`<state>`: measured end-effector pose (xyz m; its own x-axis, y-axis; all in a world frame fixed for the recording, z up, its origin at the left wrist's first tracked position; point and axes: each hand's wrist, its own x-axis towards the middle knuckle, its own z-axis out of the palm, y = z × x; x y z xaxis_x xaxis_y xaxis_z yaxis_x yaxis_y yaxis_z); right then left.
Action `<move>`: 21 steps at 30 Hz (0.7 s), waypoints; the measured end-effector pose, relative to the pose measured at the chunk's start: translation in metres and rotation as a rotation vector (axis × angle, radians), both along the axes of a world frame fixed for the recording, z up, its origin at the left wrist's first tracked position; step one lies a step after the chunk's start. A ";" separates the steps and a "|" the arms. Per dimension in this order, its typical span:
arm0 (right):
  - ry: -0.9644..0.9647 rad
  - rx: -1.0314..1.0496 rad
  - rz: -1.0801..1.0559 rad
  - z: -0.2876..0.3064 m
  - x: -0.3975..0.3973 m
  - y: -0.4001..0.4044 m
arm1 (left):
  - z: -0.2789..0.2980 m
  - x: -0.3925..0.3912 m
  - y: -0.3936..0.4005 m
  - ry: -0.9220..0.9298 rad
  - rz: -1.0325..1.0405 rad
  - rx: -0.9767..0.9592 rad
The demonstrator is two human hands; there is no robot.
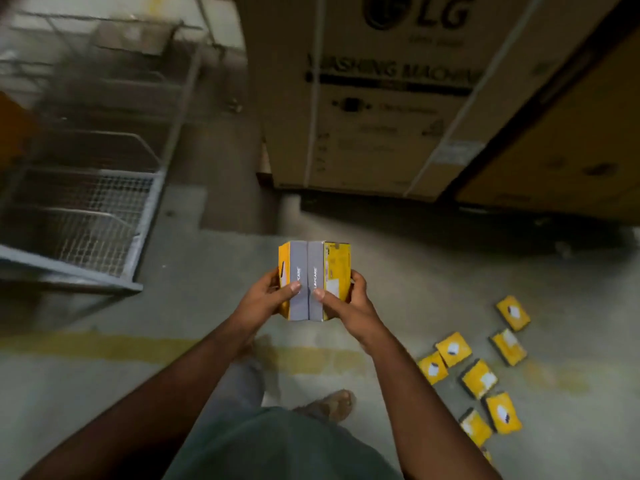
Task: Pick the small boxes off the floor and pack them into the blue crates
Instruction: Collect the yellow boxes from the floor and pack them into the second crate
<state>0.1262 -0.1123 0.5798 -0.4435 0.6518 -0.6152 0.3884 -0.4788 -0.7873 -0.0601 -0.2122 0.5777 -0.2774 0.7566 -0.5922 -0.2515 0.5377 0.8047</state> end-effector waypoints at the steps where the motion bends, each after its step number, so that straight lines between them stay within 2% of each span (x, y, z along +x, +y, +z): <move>1: 0.011 0.014 0.044 0.006 -0.021 0.001 | 0.006 -0.018 -0.007 -0.005 0.052 0.014; 6: 0.039 0.076 0.211 0.036 -0.140 -0.002 | 0.024 -0.126 -0.034 -0.029 0.268 0.077; 10: 0.094 0.112 0.195 0.064 -0.239 -0.005 | 0.049 -0.217 -0.043 -0.099 0.352 0.137; 18: 0.226 -0.006 0.199 0.101 -0.398 0.010 | 0.098 -0.354 -0.050 -0.092 0.517 0.272; 21: 0.234 0.132 0.250 0.116 -0.447 0.027 | 0.104 -0.397 -0.043 -0.042 0.605 0.329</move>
<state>-0.3206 -0.0853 0.6956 -0.7181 0.5726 -0.3956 0.2823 -0.2800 -0.9176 -0.4570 -0.2555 0.6820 -0.6893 0.6183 -0.3775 -0.4645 0.0227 0.8853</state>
